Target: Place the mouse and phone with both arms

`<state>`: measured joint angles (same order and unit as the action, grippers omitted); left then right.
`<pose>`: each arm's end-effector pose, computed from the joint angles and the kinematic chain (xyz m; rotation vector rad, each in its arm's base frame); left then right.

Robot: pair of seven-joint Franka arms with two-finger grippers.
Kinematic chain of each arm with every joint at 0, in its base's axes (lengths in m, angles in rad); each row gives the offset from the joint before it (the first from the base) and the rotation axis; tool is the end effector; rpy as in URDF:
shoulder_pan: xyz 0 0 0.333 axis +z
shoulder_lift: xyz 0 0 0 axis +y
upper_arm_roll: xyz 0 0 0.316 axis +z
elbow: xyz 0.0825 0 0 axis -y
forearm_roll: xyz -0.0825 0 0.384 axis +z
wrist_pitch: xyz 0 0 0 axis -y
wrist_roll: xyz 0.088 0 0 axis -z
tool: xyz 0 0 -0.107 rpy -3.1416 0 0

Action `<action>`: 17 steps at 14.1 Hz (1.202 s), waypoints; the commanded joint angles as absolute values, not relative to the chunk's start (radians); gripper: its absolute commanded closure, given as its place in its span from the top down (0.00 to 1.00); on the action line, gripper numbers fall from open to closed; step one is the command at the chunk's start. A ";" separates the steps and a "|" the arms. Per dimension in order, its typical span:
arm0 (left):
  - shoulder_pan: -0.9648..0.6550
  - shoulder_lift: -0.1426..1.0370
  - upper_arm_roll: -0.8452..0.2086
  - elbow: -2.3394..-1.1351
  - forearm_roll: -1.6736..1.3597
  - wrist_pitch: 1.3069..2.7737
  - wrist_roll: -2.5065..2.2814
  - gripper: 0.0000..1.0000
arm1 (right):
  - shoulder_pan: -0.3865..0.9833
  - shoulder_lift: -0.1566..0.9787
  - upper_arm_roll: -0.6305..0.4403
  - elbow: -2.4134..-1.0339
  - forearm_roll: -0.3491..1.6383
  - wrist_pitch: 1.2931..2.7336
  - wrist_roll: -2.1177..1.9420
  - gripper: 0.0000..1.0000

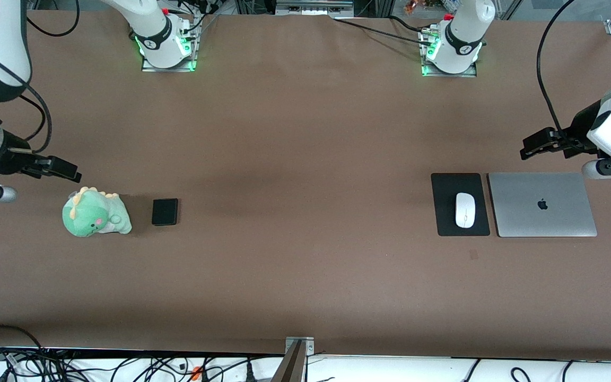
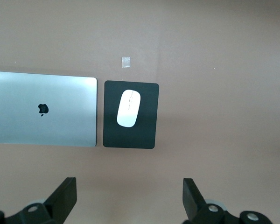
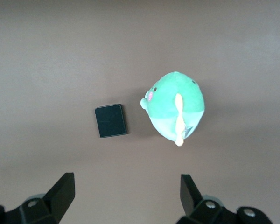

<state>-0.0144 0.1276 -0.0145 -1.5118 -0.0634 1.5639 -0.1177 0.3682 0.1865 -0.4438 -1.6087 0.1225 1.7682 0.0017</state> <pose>0.5901 -0.0234 0.5788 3.0764 0.1398 -0.1233 0.6146 -0.0163 0.5240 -3.0975 0.1480 0.0107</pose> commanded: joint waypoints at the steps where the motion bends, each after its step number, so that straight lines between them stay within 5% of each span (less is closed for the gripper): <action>1: -0.014 0.138 -0.009 -1.477 -0.049 1.525 -0.101 1.00 | 0.171 0.117 -0.222 -1.612 0.051 1.721 0.014 1.00; 6: -0.014 0.140 -0.009 -1.473 -0.046 1.514 -0.101 1.00 | 0.006 0.094 -0.066 -1.618 0.046 1.710 0.017 1.00; 17: -0.011 0.173 -0.009 -1.473 0.005 1.539 -0.092 1.00 | 0.009 0.161 -0.060 -1.526 0.018 1.726 0.058 1.00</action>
